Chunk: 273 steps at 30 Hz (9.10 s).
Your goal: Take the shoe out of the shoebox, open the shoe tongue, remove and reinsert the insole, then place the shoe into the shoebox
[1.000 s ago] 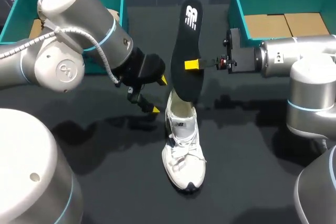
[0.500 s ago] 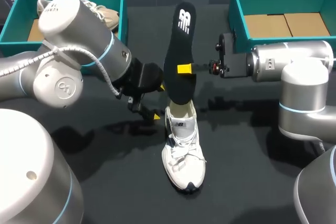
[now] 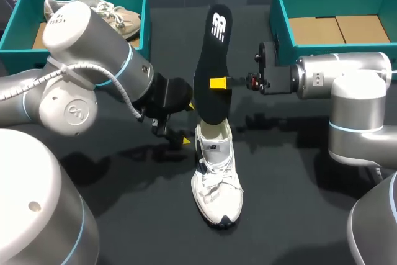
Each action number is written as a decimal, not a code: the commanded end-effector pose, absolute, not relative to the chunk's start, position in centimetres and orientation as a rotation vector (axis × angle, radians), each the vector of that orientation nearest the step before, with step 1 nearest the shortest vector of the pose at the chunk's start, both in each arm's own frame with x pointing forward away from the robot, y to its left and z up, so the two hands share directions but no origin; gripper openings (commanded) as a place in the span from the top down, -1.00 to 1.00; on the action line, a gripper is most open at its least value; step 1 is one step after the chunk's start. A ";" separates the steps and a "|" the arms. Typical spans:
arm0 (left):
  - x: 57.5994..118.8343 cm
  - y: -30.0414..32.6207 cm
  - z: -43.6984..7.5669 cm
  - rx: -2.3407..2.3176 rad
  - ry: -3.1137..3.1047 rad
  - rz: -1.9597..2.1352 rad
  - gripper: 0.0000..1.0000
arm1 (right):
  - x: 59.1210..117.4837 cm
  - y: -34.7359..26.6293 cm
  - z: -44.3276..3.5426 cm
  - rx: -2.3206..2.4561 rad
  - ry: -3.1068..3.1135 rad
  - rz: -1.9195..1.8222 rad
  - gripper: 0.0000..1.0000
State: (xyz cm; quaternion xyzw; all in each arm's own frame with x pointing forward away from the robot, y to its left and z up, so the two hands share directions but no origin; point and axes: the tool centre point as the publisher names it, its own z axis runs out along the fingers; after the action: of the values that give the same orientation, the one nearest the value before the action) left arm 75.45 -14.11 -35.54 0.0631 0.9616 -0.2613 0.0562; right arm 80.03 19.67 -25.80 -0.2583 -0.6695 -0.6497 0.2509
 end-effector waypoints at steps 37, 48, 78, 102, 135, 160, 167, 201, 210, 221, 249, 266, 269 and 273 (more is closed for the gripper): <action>75.4 -14.4 -35.7 0.136 2.895 -0.807 -1.00 | 80.6 19.9 -26.5 -0.611 -1.859 -1.885 1.00; 75.4 -14.4 -35.7 0.136 2.895 -0.807 -1.00 | 80.2 20.0 -27.0 -0.552 -1.866 -1.919 1.00; 75.4 -14.4 -35.7 0.136 2.895 -0.807 -1.00 | 77.0 19.9 -30.5 -0.544 -1.892 -1.838 1.00; 75.4 -14.4 -35.7 0.136 2.895 -0.807 -1.00 | 73.5 19.8 -33.6 -0.661 -1.898 -1.687 1.00; 75.4 -14.4 -35.7 0.136 2.895 -0.807 -1.00 | 74.6 20.7 -30.0 -0.481 -1.960 -1.700 0.42; 75.4 -14.4 -35.7 0.136 2.895 -0.807 -1.00 | 74.9 20.8 -31.5 -0.564 -1.973 -1.612 1.00; 75.4 -14.4 -35.7 0.136 2.895 -0.807 -1.00 | 73.0 20.7 -32.9 -0.640 -1.952 -1.569 1.00; 75.4 -14.4 -35.7 0.136 2.895 -0.807 -1.00 | 76.3 20.9 -31.0 -0.599 -2.043 -1.508 1.00; 75.4 -14.4 -35.7 0.136 2.895 -0.807 -1.00 | 73.4 20.7 -33.3 -0.690 -1.991 -1.442 1.00; 75.4 -14.4 -35.7 0.136 2.895 -0.807 -1.00 | 72.6 20.6 -32.3 -0.696 -2.025 -1.434 0.58; 75.4 -14.4 -35.7 0.136 2.895 -0.807 -1.00 | 72.6 20.9 -34.0 -0.699 -1.987 -1.333 1.00; 75.4 -14.4 -35.7 0.136 2.895 -0.807 -1.00 | 73.4 20.3 -30.9 -0.695 -2.098 -1.411 0.22; 75.4 -14.4 -35.7 0.136 2.895 -0.807 -1.00 | 74.1 19.9 -30.7 -0.701 -2.111 -1.413 0.29; 75.4 -14.4 -35.7 0.136 2.895 -0.807 -1.00 | 75.0 20.2 -31.1 -0.695 -2.095 -1.407 1.00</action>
State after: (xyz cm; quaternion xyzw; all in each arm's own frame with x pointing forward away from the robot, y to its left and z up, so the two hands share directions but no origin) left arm 75.45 -14.48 -35.69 0.0448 0.9605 -0.2666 0.0658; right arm 74.43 19.99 -30.85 -0.2607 -0.7735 -0.5199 0.2517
